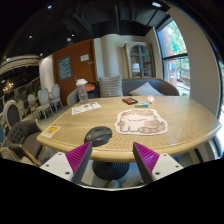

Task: Arrange mouse

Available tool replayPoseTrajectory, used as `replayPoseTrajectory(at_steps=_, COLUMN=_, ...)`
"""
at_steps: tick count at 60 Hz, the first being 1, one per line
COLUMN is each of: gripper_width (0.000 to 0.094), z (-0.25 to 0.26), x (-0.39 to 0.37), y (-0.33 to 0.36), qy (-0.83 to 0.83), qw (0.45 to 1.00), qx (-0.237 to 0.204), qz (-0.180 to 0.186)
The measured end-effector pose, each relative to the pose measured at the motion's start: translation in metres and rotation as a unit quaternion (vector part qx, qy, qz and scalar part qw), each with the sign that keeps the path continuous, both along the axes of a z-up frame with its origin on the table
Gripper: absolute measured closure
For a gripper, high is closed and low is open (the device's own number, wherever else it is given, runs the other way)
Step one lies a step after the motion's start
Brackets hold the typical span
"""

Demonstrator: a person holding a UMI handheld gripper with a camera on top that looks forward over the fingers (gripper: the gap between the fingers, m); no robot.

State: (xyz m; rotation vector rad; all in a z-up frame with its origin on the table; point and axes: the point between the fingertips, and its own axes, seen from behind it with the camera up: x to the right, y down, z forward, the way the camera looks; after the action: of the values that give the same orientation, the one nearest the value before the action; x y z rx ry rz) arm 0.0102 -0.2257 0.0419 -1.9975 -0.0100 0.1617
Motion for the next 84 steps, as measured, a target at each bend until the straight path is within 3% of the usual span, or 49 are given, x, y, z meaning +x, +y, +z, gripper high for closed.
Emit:
replayPoseTrajectory(at_steps=15, gripper_width=0.0084, z=-0.025, x=-0.067, y=0.044, qy=0.009, qw=0.997, qx=-0.046, qz=0.06)
replayPoseTrajectory(at_steps=35, gripper_width=0.0093, z=-0.05, x=-0.106, y=0.127, qy=-0.034, qw=0.996, qx=-0.072, qz=0.033)
replayPoseTrajectory(at_steps=39, gripper_width=0.0164, z=-0.055, x=-0.116, y=0.141, qy=-0.042, qw=0.995, qx=-0.078, qz=0.037)
replayPoseTrajectory(at_steps=42, gripper_width=0.0368, z=-0.06, x=-0.119, y=0.151, qy=-0.055, qw=0.995, qx=-0.077, qz=0.037)
replayPoseTrajectory(at_steps=47, gripper_width=0.0473, z=-0.054, x=-0.123, y=0.158, qy=-0.078, qw=0.995, qx=-0.053, qz=0.036)
replayPoseTrajectory(at_steps=57, gripper_width=0.0553, z=-0.025, x=-0.145, y=0.155, qy=-0.02, qw=0.995, qx=-0.034, qz=0.09)
replayPoseTrajectory(at_steps=65, gripper_width=0.0555, z=0.06, x=-0.058, y=0.188, qy=-0.053, qw=0.997, qx=0.051, qz=0.011)
replayPoseTrajectory(at_steps=68, gripper_width=0.0556, z=0.079, x=-0.014, y=0.197, qy=-0.057, qw=0.997, qx=0.057, qz=-0.017)
replayPoseTrajectory(at_steps=72, gripper_width=0.0557, z=0.075, x=0.038, y=0.211, qy=-0.06, qw=0.995, qx=0.047, qz=-0.065)
replayPoseTrajectory(at_steps=77, gripper_width=0.0557, z=0.035, x=0.093, y=0.232, qy=-0.084, qw=0.99, qx=-0.002, qz=-0.11)
replayPoseTrajectory(at_steps=81, gripper_width=0.0557, z=-0.01, x=0.116, y=0.232, qy=-0.087, qw=0.988, qx=-0.054, qz=-0.117)
replayPoseTrajectory(at_steps=84, gripper_width=0.0556, z=-0.029, x=0.117, y=0.232, qy=-0.078, qw=0.988, qx=-0.071, qz=-0.111)
